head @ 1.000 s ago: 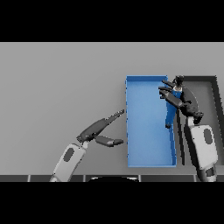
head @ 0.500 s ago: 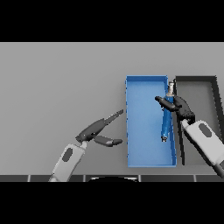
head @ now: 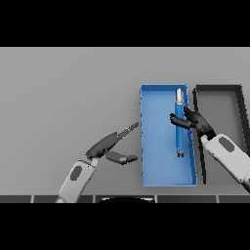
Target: Pick up the blue pipe and place it into the blue bin.
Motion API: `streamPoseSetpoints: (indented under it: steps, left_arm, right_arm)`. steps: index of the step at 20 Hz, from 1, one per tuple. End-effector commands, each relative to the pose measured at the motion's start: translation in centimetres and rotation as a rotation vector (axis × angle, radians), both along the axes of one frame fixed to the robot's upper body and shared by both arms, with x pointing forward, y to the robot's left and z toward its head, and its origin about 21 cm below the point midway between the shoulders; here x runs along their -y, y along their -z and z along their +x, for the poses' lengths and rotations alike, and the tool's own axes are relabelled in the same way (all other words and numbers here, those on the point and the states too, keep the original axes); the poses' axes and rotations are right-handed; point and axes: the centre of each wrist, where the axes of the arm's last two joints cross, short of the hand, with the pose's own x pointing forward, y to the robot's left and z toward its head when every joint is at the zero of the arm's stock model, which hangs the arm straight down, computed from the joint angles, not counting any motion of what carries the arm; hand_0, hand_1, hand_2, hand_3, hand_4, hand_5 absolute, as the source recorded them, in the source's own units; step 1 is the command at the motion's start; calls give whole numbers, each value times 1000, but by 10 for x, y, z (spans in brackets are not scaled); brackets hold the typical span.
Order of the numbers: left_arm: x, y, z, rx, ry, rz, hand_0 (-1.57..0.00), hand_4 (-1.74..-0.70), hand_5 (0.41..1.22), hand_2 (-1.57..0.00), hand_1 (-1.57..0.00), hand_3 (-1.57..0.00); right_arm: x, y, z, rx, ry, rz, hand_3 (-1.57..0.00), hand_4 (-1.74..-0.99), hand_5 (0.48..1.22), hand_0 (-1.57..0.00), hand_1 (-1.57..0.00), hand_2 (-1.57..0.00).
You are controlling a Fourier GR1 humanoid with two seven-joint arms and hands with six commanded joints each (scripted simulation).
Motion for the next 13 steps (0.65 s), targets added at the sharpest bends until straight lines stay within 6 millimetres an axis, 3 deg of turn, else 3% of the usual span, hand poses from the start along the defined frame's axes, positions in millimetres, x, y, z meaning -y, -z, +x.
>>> streamPoseSetpoints:
  steps: [1,6,8,13]
  left_arm:
    - [1,1,0,0,1,1,1,-886,428,1,1,1]
    - [0,4,-2,3,-4,9,1,-887,431,1,1,1]
    - [1,0,3,4,-12,9,1,-886,431,1,1,1]
    - [2,12,-7,7,0,9,1,-885,431,1,1,1]
  right_arm:
    - [0,0,1,-1,-4,-10,-21,-1046,759,-40,-37,-37]
    - [1,3,3,-3,-21,-51,-6,-1022,672,-13,-11,-11]
    - [1,1,5,-3,-39,-59,-4,-1022,665,-8,-7,-7]
    - [1,2,4,-5,-51,-57,-3,-1022,643,-6,-5,-5]
